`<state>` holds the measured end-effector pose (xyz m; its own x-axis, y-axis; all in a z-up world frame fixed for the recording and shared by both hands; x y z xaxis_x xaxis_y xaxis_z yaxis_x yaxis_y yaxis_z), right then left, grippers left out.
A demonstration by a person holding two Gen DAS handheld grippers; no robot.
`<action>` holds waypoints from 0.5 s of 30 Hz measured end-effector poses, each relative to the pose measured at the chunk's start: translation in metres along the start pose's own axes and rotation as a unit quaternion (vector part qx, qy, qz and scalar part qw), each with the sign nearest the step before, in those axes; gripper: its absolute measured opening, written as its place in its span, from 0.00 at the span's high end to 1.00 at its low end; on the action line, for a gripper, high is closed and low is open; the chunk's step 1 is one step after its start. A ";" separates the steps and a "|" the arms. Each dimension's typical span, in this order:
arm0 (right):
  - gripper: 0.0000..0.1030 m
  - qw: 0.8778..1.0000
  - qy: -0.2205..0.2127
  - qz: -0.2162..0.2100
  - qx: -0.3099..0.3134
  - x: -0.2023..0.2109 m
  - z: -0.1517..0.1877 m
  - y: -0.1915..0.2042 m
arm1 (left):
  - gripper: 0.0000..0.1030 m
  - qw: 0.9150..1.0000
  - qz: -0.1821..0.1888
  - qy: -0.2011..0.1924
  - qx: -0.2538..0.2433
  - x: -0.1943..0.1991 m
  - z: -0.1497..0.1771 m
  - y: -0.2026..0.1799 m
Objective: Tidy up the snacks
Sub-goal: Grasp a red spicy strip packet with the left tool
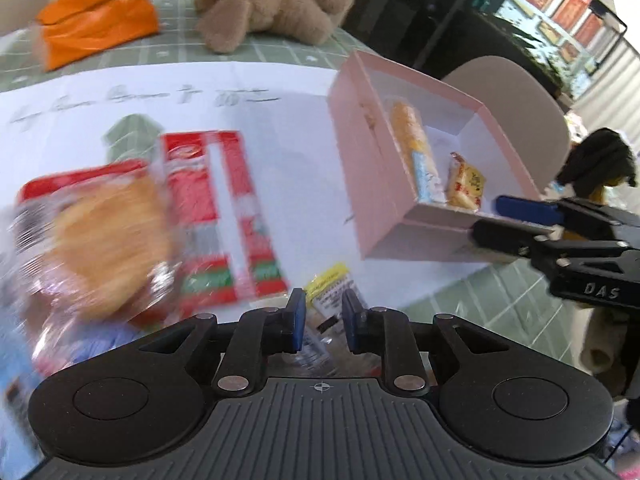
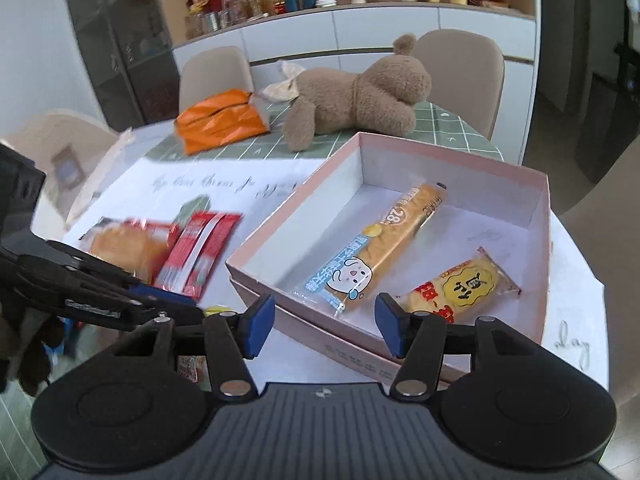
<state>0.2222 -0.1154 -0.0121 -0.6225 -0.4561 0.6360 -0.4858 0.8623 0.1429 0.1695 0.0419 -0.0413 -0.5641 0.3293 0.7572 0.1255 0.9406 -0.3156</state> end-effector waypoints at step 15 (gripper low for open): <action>0.27 0.998 0.035 -0.045 0.037 0.042 0.072 0.066 | 0.76 0.977 -0.202 -0.044 0.052 0.139 0.042 0.103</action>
<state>0.1199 -0.0929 -0.0304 -0.5316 -0.5126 0.6743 -0.5837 0.7986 0.1470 0.0694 0.1808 0.0077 -0.6194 -0.0790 0.7811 -0.2026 0.9773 -0.0618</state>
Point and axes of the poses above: each gripper's, at about its wrist camera, not at the fingertips, and x roughly against the way its jaws point, y to its left, z to its underside, the point moved 9 cm from there along -x, roughly the way its jaws point, and after that the axes turned 5 degrees about -y, right-handed, at the moved point
